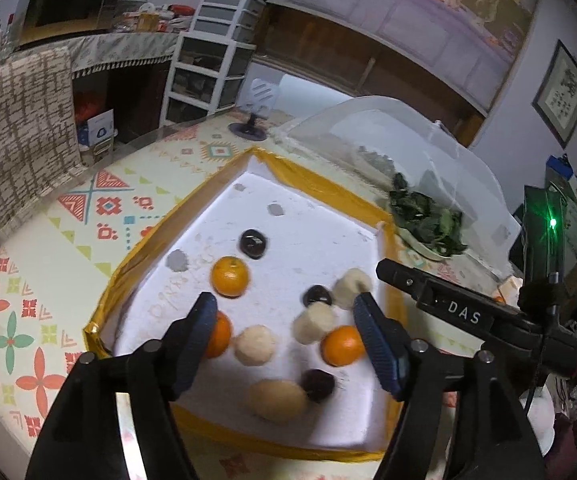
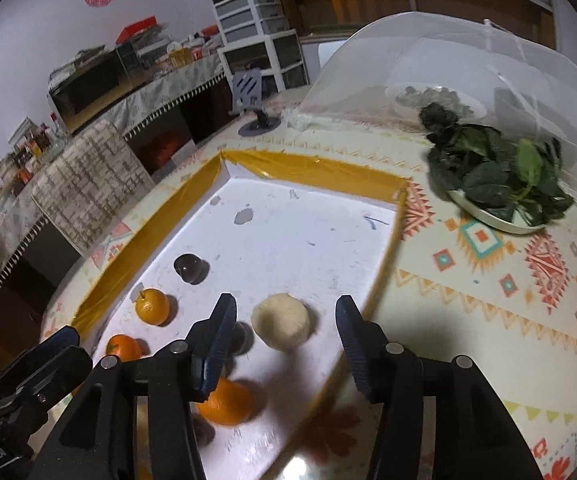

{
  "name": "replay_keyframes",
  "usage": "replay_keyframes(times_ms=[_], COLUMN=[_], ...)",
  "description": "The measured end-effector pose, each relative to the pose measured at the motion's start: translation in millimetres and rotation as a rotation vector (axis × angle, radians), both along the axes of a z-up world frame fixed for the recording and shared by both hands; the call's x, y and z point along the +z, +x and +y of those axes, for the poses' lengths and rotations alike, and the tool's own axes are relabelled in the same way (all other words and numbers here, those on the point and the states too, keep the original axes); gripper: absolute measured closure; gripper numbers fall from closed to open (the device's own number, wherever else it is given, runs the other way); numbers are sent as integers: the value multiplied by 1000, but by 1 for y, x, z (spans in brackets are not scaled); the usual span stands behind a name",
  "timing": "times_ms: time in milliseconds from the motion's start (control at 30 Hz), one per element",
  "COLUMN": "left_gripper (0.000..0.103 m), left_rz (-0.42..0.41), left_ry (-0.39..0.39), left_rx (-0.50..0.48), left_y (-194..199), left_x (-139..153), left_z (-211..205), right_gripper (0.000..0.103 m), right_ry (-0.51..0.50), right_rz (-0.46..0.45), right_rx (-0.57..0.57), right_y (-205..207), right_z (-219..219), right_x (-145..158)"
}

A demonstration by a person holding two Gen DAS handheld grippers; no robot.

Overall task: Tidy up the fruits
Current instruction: 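Place both taro chunks in the white tray and open both grippers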

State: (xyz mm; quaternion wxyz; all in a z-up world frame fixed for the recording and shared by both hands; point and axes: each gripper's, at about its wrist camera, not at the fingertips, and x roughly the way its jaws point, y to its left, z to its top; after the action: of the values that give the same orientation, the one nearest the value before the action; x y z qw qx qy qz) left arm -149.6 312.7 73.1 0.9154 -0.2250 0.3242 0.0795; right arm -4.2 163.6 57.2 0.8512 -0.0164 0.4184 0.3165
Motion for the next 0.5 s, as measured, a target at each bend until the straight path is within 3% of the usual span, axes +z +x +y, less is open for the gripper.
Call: replay_keyframes(times_ms=[267, 433, 500], left_gripper=[13, 12, 5], left_rz=[-36, -26, -14], left_ry=[86, 79, 88], left_rx=[-135, -268, -304], left_y=[-3, 5, 10], left_x=[24, 24, 20], left_z=[-71, -125, -146], right_gripper=[41, 40, 40], right_ry=[1, 4, 5], right_rz=[-42, -40, -43], right_rx=[-82, -231, -308], right_y=[-32, -33, -29], right_z=[-96, -190, -231], right_x=[10, 11, 12])
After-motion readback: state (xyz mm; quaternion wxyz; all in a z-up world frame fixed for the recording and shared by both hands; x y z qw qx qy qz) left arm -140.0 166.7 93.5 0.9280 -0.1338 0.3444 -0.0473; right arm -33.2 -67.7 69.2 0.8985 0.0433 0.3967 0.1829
